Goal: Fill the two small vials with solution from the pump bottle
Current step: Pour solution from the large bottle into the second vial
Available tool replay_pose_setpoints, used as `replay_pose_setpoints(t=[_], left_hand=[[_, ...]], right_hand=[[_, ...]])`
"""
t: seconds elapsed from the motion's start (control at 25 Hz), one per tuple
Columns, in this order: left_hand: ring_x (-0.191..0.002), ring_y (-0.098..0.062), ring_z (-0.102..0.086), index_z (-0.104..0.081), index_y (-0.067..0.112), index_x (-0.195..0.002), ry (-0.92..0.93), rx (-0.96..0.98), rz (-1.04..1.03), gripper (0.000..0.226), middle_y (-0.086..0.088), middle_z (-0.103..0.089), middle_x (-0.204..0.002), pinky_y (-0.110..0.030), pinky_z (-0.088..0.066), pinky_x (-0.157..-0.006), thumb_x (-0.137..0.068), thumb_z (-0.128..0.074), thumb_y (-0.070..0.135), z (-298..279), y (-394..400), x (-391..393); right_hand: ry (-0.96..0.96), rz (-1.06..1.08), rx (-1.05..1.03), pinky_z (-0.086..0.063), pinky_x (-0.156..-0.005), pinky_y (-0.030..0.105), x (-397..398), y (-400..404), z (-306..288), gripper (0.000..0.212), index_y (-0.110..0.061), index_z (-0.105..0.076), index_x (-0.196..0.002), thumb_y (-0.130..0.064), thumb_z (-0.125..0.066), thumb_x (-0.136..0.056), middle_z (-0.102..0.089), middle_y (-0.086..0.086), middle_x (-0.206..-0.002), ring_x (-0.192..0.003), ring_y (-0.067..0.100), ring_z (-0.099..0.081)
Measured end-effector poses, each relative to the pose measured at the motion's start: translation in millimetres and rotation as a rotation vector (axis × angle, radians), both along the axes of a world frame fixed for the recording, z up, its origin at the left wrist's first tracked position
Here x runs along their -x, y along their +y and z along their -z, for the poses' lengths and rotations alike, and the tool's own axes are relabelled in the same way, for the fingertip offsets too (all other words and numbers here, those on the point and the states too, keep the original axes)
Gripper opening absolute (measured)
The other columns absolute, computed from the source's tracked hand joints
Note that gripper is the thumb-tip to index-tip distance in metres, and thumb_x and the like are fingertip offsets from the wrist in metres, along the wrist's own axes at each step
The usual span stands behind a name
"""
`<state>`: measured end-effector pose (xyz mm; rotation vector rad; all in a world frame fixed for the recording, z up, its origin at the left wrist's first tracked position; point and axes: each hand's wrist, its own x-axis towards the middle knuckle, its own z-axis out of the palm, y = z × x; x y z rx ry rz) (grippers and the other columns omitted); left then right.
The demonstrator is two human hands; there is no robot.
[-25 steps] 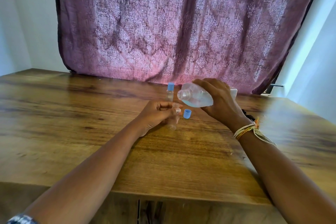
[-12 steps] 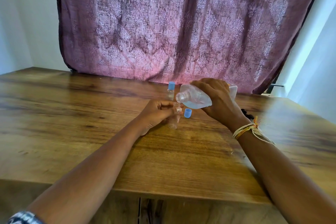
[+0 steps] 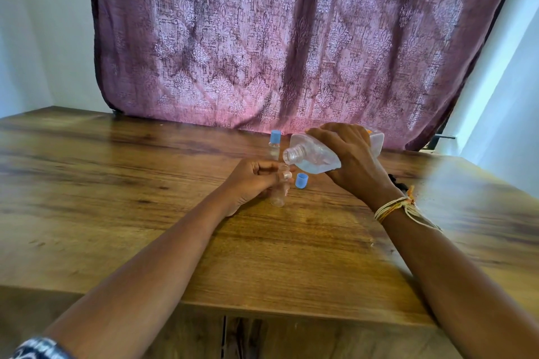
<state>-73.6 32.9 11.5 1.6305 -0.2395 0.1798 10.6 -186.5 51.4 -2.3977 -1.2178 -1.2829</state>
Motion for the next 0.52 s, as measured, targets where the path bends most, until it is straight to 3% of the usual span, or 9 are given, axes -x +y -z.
replay_pose_setpoints(t=[0.28, 0.52], left_hand=[[-0.103, -0.047, -0.067, -0.078, 0.014, -0.095, -0.008, -0.03, -0.025, 0.012, -0.023, -0.075, -0.1, -0.061, -0.051, -0.092, -0.084, -0.074, 0.016, -0.5, 0.4, -0.3], [-0.101, -0.04, -0.07, -0.078, 0.015, -0.09, 0.001, 0.004, -0.019, 0.008, -0.023, -0.075, -0.1, -0.062, -0.051, -0.094, -0.083, -0.074, 0.012, -1.5, 0.3, 0.7]], right_hand=[[-0.002, 0.01, -0.002, -0.04, -0.091, 0.049, -1.6, 0.6, 1.6, 0.051, -0.029, -0.049, -0.128, -0.024, -0.07, -0.082, -0.06, 0.005, -0.117, -0.11, 0.026, -0.055], [0.014, 0.022, 0.003, -0.039, -0.094, 0.05, -0.7, -0.3, 1.3, 0.056, -0.031, -0.044, -0.13, -0.021, -0.07, -0.082, -0.058, 0.006, -0.121, -0.113, 0.027, -0.054]])
